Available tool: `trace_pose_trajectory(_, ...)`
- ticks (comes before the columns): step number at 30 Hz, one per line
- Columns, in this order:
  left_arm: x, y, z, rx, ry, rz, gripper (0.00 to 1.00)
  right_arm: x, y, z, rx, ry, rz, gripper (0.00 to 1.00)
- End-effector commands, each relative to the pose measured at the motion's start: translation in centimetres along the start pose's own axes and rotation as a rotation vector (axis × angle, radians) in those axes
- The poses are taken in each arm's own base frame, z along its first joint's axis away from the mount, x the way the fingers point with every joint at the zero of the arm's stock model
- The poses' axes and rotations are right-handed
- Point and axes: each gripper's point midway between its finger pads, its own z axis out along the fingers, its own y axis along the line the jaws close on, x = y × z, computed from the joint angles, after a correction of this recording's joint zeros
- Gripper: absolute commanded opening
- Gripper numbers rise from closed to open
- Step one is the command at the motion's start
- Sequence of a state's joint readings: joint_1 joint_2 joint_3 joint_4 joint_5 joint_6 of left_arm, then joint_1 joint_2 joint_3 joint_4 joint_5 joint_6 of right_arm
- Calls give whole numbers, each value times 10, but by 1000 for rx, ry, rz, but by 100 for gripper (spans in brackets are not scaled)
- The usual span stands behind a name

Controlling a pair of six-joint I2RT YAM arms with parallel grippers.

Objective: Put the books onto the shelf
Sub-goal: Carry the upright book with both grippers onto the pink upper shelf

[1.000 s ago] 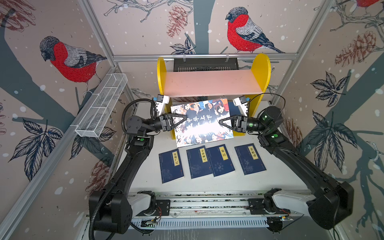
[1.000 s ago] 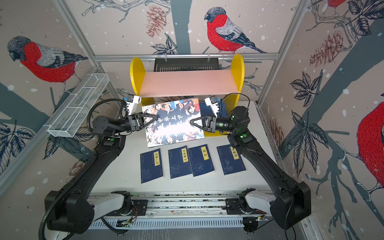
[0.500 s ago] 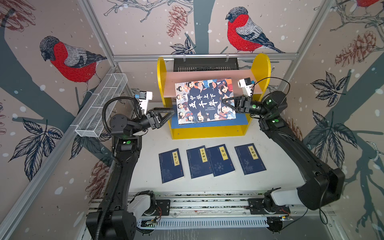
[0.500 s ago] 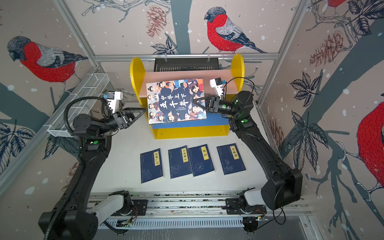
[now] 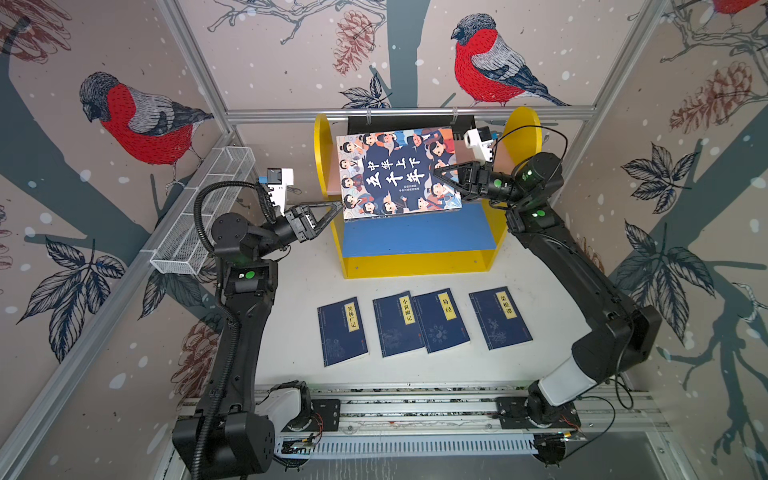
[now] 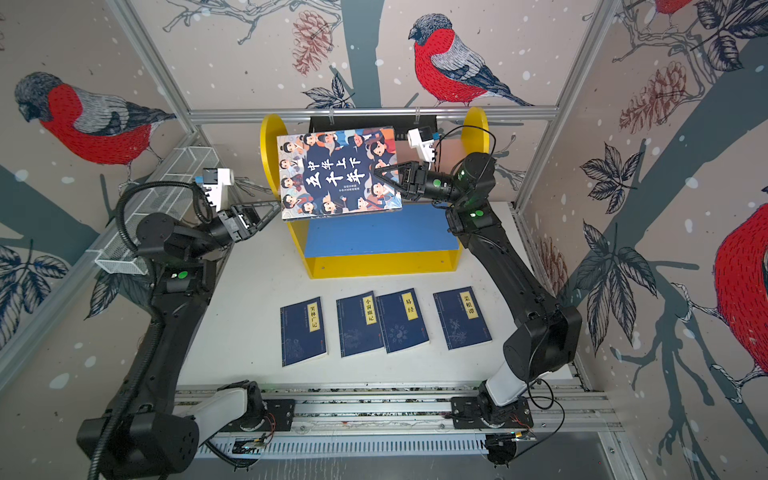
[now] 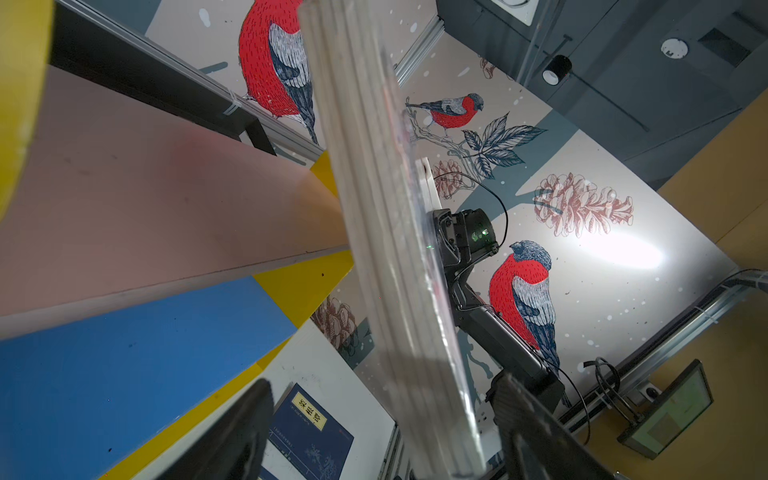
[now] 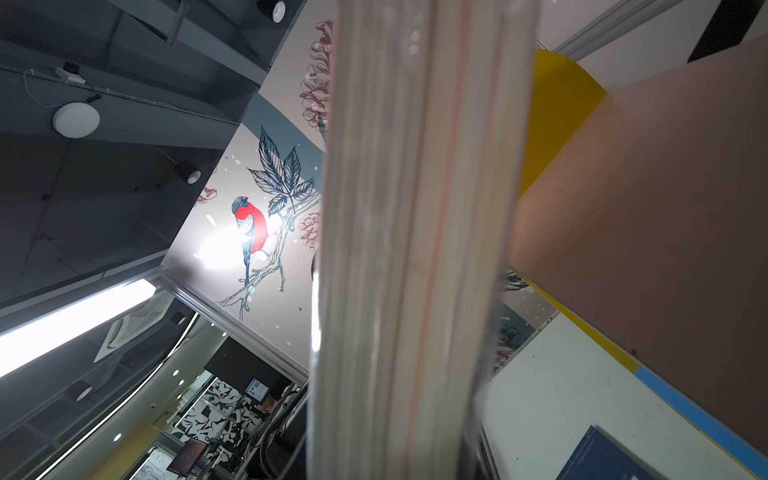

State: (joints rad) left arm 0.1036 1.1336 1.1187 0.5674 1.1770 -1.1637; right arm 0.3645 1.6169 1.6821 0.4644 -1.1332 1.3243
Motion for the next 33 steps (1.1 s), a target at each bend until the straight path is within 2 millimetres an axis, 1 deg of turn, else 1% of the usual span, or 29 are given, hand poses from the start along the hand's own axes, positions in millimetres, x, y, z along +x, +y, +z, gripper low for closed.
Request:
trace_pose_trajectory(1,-7,-20,-1,85,-30,-11,84,-12,22,2,-46,-34,-95,1)
trace_pose_trajectory(3,-9,-26,1,122,-31,-20,83,-13,18,3,-42,-33,-86,1)
trace_pose_trajectory(5,-7,-29,5,149,-24,-43,80,-13,13,5,-40,-29,-77,1)
trace_pose_trajectory(6,-5,-33,8,170,-14,-39,77,-14,11,6,-39,-29,-71,1)
trace_pose_trajectory(9,3,-41,19,211,32,-39,74,-14,7,11,-43,-23,-65,1)
trace_pose_trajectory(11,7,-38,25,213,53,-53,71,-14,6,13,-54,-21,-65,1)
trace_pose_trajectory(12,7,-34,27,200,55,-62,66,-13,7,14,-60,-18,-63,1)
trace_pose_trajectory(14,6,-27,29,179,53,-76,50,-14,6,16,-64,-18,-62,1)
trace_pose_trajectory(15,5,-27,30,179,51,-73,40,-14,4,17,-63,-16,-58,1)
trace_pose_trajectory(17,2,-30,31,191,47,-70,25,-15,1,18,-61,-18,-51,1)
trace_pose_trajectory(18,0,-31,31,199,44,-65,13,-16,-1,19,-60,-17,-44,2)
trace_pose_trajectory(19,-4,-33,32,204,39,-61,2,-16,-3,20,-60,-17,-37,6)
trace_pose_trajectory(20,-7,-34,33,206,36,-60,0,-16,-5,20,-59,-18,-30,11)
trace_pose_trajectory(21,-11,-35,35,207,29,-61,0,-16,-7,21,-59,-17,-25,22)
trace_pose_trajectory(22,-16,-35,36,206,19,-69,0,-16,-8,20,-57,-18,-23,35)
trace_pose_trajectory(23,-19,-35,36,207,11,-76,0,-15,-9,19,-55,-19,-18,46)
trace_pose_trajectory(24,-22,-36,37,210,2,-82,0,-14,-11,18,-52,-21,-15,52)
trace_pose_trajectory(29,-32,-43,38,233,-9,-76,0,-6,-17,9,-35,-27,1,56)
trace_pose_trajectory(33,-36,-37,40,220,-15,-86,0,0,-18,2,-25,-36,8,53)
